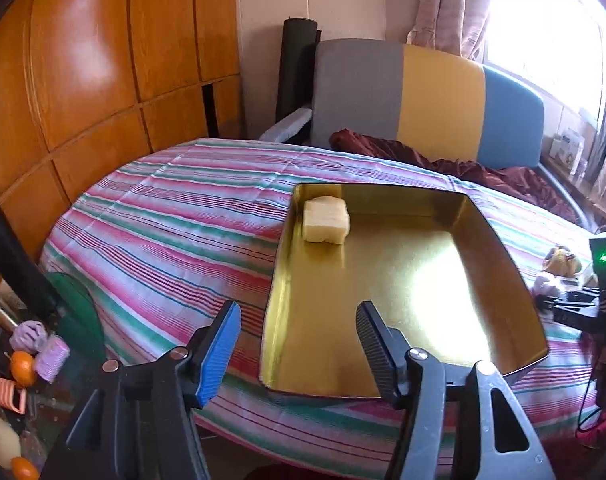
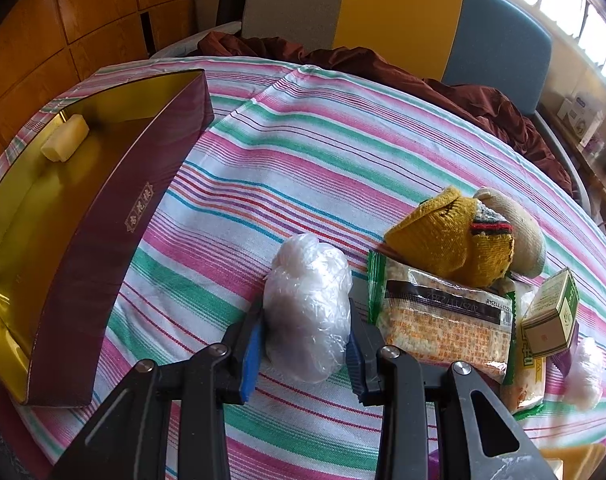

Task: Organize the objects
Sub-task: 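Carry the white wrapped ball into the gold tin and release it with the right gripper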

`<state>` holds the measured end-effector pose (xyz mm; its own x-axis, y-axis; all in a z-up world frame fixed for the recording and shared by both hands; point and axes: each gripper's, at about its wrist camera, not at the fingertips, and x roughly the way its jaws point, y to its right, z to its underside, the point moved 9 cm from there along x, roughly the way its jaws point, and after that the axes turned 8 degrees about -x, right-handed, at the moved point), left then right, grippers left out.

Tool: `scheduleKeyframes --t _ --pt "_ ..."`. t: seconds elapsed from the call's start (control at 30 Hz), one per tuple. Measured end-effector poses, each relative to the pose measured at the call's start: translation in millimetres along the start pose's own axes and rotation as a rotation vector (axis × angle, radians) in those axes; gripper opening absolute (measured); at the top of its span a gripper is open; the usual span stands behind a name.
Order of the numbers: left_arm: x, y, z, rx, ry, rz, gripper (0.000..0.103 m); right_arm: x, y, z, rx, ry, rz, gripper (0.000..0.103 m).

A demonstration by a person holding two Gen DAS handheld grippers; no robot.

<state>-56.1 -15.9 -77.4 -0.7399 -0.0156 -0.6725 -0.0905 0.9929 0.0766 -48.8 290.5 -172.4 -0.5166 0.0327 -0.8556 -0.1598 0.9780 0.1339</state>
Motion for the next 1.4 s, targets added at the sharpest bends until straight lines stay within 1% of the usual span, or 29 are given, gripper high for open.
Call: scheduleKeyframes --t 0.2,0.4,0.53,0.67,0.8,0.9,1.0,1.17,1.3,1.33,1.37,1.4 --pt "-11 -11 -6 0.003 0.05 -0.034 0.061 -5 1 -2 0.039 -0.038 0.029 0.035" --pt "-13 -22 -13 -0.014 0.062 -0.051 0.061 -30 2 -15 0.109 0.015 -0.011 0.035" --pt "-16 -22 -15 -0.001 0.081 -0.067 0.061 -54 -14 -31 0.117 0.073 -0.044 0.035" --pt "-17 -21 -16 0.004 0.087 -0.07 0.061 -79 -52 -57 0.087 0.149 -0.114 0.035" --pt "-15 -23 -15 -0.002 0.077 -0.068 0.061 -92 -109 -81 0.011 0.181 -0.211 0.035" --pt "-14 -24 -14 -0.004 0.072 -0.066 0.061 -87 -154 -95 -0.042 0.169 -0.279 0.035" --pt "-13 -25 -14 -0.009 0.067 -0.064 0.061 -70 -193 -105 -0.068 0.133 -0.335 0.035" --pt "-9 -29 -12 -0.021 0.054 -0.06 0.061 -32 -231 -125 -0.027 0.055 -0.424 0.035" --pt "-4 -32 -10 -0.032 0.04 -0.062 0.061 -18 -255 -138 0.029 0.024 -0.547 0.038" --pt "-3 -33 -9 -0.036 0.033 -0.061 0.061 -17 -259 -140 0.039 0.02 -0.572 0.043" --pt "-1 -34 -8 -0.039 0.027 -0.061 0.061 -17 -261 -141 0.044 0.024 -0.58 0.051" --pt "0 -35 -7 -0.043 0.022 -0.06 0.061 -19 -263 -141 0.038 0.033 -0.575 0.053"
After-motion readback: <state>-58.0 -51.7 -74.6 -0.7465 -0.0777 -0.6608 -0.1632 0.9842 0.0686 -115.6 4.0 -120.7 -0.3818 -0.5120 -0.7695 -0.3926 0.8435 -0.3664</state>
